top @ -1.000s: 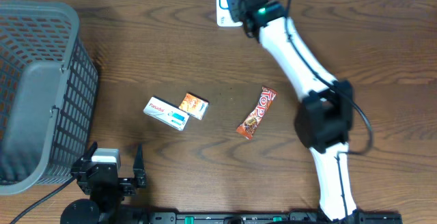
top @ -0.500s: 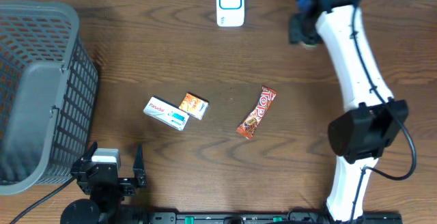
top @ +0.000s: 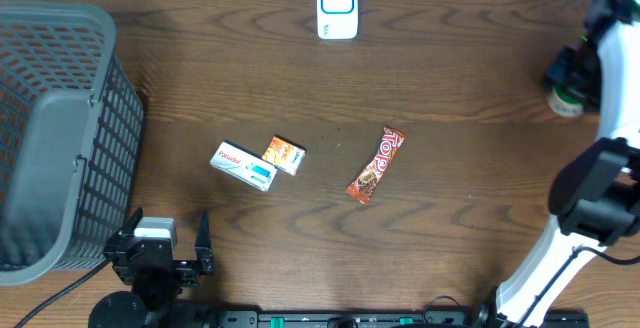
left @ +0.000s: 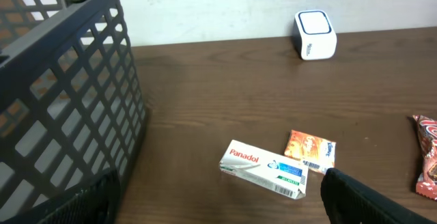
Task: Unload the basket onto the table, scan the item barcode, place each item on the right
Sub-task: 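Carry the jar to the right table edge and release it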
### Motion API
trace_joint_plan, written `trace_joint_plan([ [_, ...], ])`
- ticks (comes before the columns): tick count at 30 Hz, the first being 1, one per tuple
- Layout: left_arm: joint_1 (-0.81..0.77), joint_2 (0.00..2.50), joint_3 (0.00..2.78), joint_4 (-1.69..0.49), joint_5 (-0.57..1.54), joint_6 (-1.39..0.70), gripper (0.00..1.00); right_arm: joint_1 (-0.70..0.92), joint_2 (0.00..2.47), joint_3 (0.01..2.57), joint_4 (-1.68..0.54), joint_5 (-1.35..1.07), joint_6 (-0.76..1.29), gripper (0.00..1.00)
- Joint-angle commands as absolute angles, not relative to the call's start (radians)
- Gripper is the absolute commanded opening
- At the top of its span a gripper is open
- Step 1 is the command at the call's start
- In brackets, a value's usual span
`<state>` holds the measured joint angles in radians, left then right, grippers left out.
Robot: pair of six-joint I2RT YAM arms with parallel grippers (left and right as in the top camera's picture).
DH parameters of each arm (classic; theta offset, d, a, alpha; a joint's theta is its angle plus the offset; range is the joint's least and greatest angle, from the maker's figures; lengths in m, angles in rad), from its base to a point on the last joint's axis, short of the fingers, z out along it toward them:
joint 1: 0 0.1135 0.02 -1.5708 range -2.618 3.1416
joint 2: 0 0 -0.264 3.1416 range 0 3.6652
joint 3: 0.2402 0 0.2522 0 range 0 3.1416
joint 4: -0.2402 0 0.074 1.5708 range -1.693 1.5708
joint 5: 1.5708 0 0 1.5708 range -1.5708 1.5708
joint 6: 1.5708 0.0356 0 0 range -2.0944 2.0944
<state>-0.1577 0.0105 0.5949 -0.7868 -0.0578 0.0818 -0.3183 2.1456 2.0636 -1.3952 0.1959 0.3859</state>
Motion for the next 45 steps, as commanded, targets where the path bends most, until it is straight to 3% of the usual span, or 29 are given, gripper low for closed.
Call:
trace_joint_plan([
  [1, -0.154, 0.004, 0.593, -0.785, -0.056, 0.080, 0.93, -0.404, 2.141, 1.956, -1.335, 0.147, 0.408, 0.62],
  [8, -0.154, 0.004, 0.593, -0.785, -0.056, 0.080, 0.93, -0.520, 2.141, 1.779, -1.203, 0.094, 0.415, 0.61],
  [19, -0.154, 0.004, 0.593, -0.785, -0.056, 0.080, 0.93, -0.586, 2.141, 1.706, -1.131, 0.096, 0.415, 0.66],
  [23, -0.154, 0.004, 0.593, -0.785, -0.056, 0.080, 0.93, -0.595, 2.141, 1.706, -1.116, 0.100, 0.414, 0.74],
  [30, -0.154, 0.004, 0.593, -0.785, -0.056, 0.080, 0.93, -0.603, 2.141, 1.706, -1.095, 0.100, 0.414, 0.76],
  [31, -0.154, 0.004, 0.593, -0.785, -0.056, 0.080, 0.93, -0.603, 2.141, 1.706, -1.094, 0.099, 0.414, 0.79],
  [33, -0.154, 0.004, 0.593, -0.785, -0.056, 0.080, 0.93, -0.603, 2.140, 1.707, -1.091, 0.091, 0.414, 0.97],
  [34, -0.154, 0.004, 0.593, -0.785, -0.056, 0.080, 0.93, -0.603, 2.140, 1.709, -1.092, 0.077, 0.414, 0.99],
  [45, -0.154, 0.004, 0.593, -0.785, -0.056, 0.080, 0.93, -0.601, 2.061, 1.853, -1.265, 0.018, 0.443, 0.99],
])
